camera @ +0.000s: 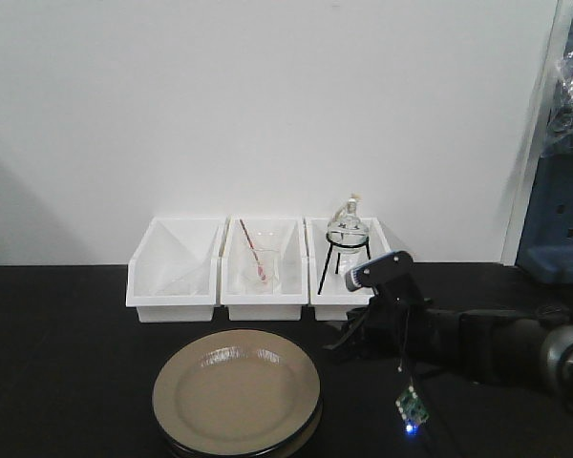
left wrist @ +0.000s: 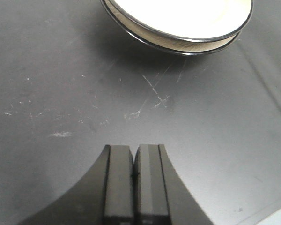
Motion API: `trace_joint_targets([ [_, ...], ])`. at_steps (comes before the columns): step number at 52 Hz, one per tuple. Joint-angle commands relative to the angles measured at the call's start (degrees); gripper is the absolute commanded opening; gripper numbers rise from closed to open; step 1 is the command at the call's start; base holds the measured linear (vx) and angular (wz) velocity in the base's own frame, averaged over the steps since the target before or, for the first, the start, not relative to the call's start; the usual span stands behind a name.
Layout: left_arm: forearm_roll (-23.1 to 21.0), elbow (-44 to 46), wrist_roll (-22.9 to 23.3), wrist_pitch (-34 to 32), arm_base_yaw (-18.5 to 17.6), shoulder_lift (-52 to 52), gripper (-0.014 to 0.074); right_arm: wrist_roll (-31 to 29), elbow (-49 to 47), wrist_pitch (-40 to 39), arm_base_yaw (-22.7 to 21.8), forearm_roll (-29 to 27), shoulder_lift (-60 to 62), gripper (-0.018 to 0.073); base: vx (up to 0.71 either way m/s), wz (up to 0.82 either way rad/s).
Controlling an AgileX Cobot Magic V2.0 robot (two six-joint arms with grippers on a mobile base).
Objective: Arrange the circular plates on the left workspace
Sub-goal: 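Open the right gripper and withdraw it from the plate stack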
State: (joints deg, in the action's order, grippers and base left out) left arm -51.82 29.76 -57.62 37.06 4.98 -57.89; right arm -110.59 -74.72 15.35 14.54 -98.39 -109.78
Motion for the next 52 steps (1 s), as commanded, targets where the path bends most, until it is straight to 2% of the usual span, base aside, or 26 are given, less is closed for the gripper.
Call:
trace_joint_targets([
  [1, -2.5, 1.2, -0.8, -1.4, -0.3, 0.9, -0.0001, 0.5, -1.7, -3.3, -0.8, -3.9, 8.2, 0.0173, 0.00, 0.00],
  [7, -2.7, 1.2, -1.8, -1.4, -0.3, 1.2, -0.0001, 1.2, 0.0, -14.6, -0.8, -3.9, 16.4, -0.0011, 0.00, 0.00],
  [8, -2.5, 1.2, -1.9, -1.4, -0.3, 1.3, -0.0001, 1.2, 0.6, -16.0, -0.8, -3.9, 18.2, -0.0015, 0.00, 0.00],
  [12, -2.2, 1.2, -2.1, -1.4, -0.3, 2.4, -0.0001, 1.2, 4.0, -22.5, -0.8, -3.9, 25.5, -0.0011, 0.00, 0.00],
  [15, -2.3, 1.2, -2.4, -1.3, -0.3, 3.5, -0.0001, 1.2, 7.8, -24.6, -0.8, -3.9, 31.4, -0.0011, 0.00, 0.00],
  [35, -3.5, -2.4, -4.8, 0.4, -0.3, 21.9, -0.0001, 1.0, 39.3, -27.5, -0.8, -3.8, 72.4, -0.0005, 0.00, 0.00],
  [44, -5.9, -5.1, -4.7, -0.5, -0.3, 29.4, -0.0001, 1.2, 46.3, -33.0, -0.8, -3.8, 86.3, -0.0005, 0.00, 0.00],
  [52, -5.8, -5.1, -4.7, -2.8, -0.3, 30.9, -0.0001, 0.8, 46.8, -35.7, -0.8, -3.8, 90.4, -0.0005, 0.00, 0.00],
])
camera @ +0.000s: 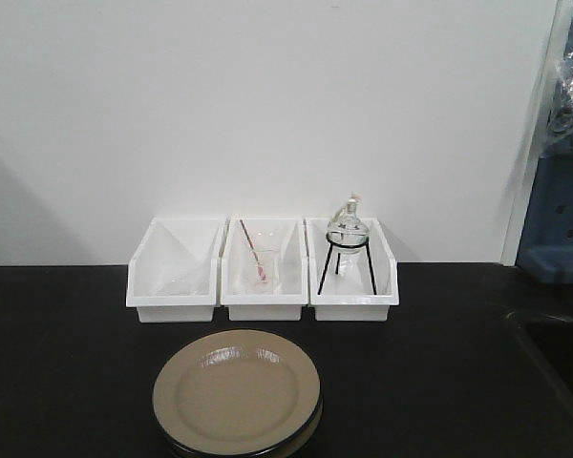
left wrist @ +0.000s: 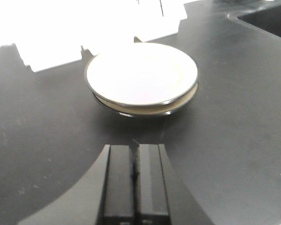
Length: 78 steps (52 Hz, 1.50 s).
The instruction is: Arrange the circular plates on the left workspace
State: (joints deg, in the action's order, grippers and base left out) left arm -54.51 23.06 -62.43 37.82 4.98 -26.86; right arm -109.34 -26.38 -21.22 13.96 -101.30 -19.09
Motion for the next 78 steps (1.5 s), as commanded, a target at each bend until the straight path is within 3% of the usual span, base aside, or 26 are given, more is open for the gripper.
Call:
trace_joint_targets([
  [1, -3.1, 1.6, 0.1, -3.6, -0.3, -0.2, -0.0001, -0.4, -1.5, 0.9, -0.2, -0.9, -0.3, -0.0005, 0.00, 0.00],
  [38, -2.5, 0.3, 0.1, -1.9, -0.3, 1.6, -0.0001, 1.1, -1.5, 0.5, -0.2, -0.9, -0.3, -0.0004, 0.00, 0.00],
  [41, -1.6, -0.8, 0.2, -4.4, -0.4, 3.8, -0.0001, 1.1, -1.5, 0.5, -0.2, -0.9, -0.3, -0.0004, 0.00, 0.00],
  [45, 3.0, -1.8, 2.5, -8.6, -1.4, 7.8, -0.0001, 1.1, -1.5, 0.5, -0.2, -0.9, -0.3, -0.0004, 0.00, 0.00],
  [49, 11.1, -2.9, 11.2, -10.1, -2.5, 11.8, -0.0001, 1.1, -1.5, 0.5, -0.2, -0.9, -0.3, -0.0004, 0.00, 0.00],
  [54, 22.0, -5.3, 27.6, -12.7, -2.9, 16.7, -0.0001, 1.1, -1.5, 0.5, -0.2, -0.9, -0.2, -0.0004, 0.00, 0.00],
  [56, 29.1, -6.8, 36.7, -14.6, -3.1, 18.8, -0.0001, 1.1, -1.5, 0.5, -0.2, -0.9, -0.2, -0.0004, 0.00, 0.00],
  [58, 32.8, -8.4, 41.0, -15.9, -3.1, 20.3, -0.0001, 1.1, -1.5, 0.5, -0.2, -0.9, -0.2, -0.0004, 0.00, 0.00],
  [64, 41.2, -13.5, 48.7, -19.5, -3.1, 25.2, -0.0001, 1.1, -1.5, 0.5, -0.2, -0.9, -0.2, -0.0004, 0.00, 0.00],
  [78, 48.7, -26.4, 61.3, -35.2, -3.1, 28.5, -0.0001, 1.1, -1.5, 0.5, -0.2, -0.9, 0.0, -0.0004, 0.00, 0.00],
])
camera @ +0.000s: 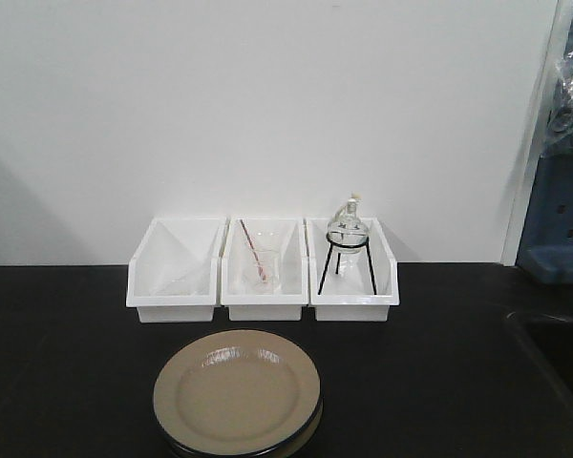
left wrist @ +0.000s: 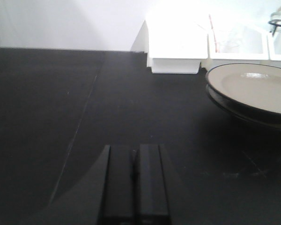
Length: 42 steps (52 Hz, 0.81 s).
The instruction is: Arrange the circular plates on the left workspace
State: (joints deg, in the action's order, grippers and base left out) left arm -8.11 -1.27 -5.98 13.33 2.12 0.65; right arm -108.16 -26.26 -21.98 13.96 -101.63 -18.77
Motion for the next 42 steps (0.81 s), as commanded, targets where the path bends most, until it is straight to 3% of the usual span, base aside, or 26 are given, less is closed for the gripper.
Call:
trace_joint_targets([
  [1, 3.4, -1.7, 5.7, -10.1, -0.3, 1.0, -0.0001, -0.1, -1.6, 1.3, -0.2, -0.6, -0.4, -0.0004, 0.00, 0.00],
  [6, 6.3, -1.5, 7.1, -12.5, -0.3, 1.0, -0.0001, -0.1, -1.6, 1.3, -0.2, -0.6, -0.4, -0.0004, 0.00, 0.00],
  [42, 6.1, -1.4, 7.1, -12.9, -0.3, 0.9, -0.0001, -0.1, -1.6, 1.3, -0.2, -0.6, -0.4, -0.0004, 0.00, 0.00],
])
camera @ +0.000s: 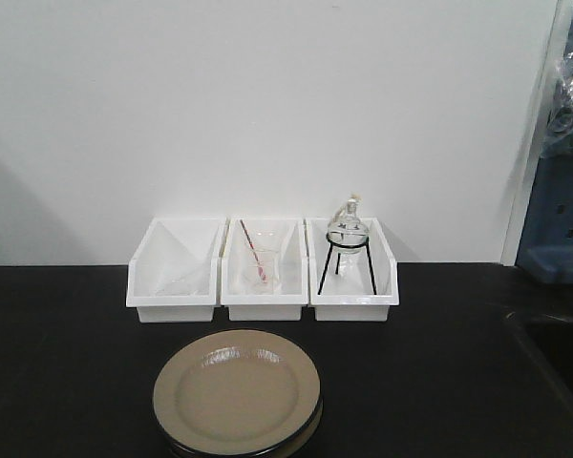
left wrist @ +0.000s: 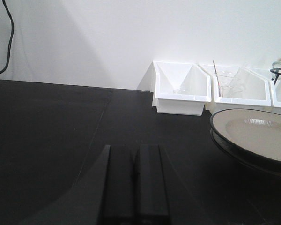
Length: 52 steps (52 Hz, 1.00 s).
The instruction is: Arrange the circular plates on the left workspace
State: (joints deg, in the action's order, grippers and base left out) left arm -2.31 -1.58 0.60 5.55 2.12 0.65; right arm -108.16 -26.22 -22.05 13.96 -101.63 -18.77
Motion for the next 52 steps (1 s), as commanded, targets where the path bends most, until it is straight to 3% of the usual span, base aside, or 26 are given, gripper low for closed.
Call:
trace_joint_targets([
  [1, 0.3, -1.1, 0.6, -5.1, -0.3, 0.9, -0.0001, -0.1, -1.7, 1.4, -0.2, -0.6, -0.4, -0.0004, 0.00, 0.00],
  [26, 0.2, -1.1, 0.5, -5.1, -0.3, 0.9, -0.0001, 0.4, -1.5, 3.0, -0.2, -0.6, -0.4, -0.0004, 0.00, 0.00],
  [29, 0.2, -1.1, 0.5, -5.1, -0.3, 0.9, -0.0001, 2.6, -1.5, 4.5, -0.2, 1.5, -1.3, -0.0004, 0.00, 0.00],
  [31, 0.2, -1.1, 0.5, -5.1, -0.3, 0.9, -0.0001, 6.4, -1.5, 6.2, -0.2, 6.2, -2.3, -0.0004, 0.00, 0.00],
  [34, 0.2, -1.1, 0.5, -5.1, -0.3, 0.9, -0.0001, 17.1, -1.5, 9.7, -0.2, 19.9, -3.8, -0.0004, 0.00, 0.00],
  [35, 0.2, -1.1, 0.5, -5.1, -0.3, 0.9, -0.0001, 20.6, -1.5, 11.5, -0.2, 26.9, -4.3, -0.0004, 0.00, 0.00],
  [39, 0.2, -1.1, 0.5, -5.1, -0.3, 0.9, -0.0001, 45.0, -1.5, 19.1, -0.2, 53.9, -5.8, -0.0004, 0.00, 0.00],
  [41, 0.2, -1.1, 0.5, -5.1, -0.3, 0.9, -0.0001, 61.0, -1.5, 23.7, -0.2, 70.2, -6.3, -0.0004, 0.00, 0.00],
  [44, 0.2, -1.1, 0.5, -5.1, -0.3, 0.9, -0.0001, 82.7, -1.5, 30.7, -0.2, 88.9, -6.8, -0.0004, 0.00, 0.00],
  [47, 0.2, -1.1, 0.5, -5.1, -0.3, 0.9, -0.0001, 102.1, -1.5, 38.8, -0.2, 103.4, -6.8, -0.0004, 0.00, 0.00],
  [49, 0.2, -1.1, 0.5, -5.1, -0.3, 0.9, -0.0001, 111.5, -1.5, 43.7, -0.2, 111.4, -6.6, -0.0004, 0.00, 0.00],
  [52, 0.2, -1.1, 0.5, -5.1, -0.3, 0.9, -0.0001, 121.3, -1.5, 50.2, -0.2, 117.4, -5.7, -0.0004, 0.00, 0.00],
])
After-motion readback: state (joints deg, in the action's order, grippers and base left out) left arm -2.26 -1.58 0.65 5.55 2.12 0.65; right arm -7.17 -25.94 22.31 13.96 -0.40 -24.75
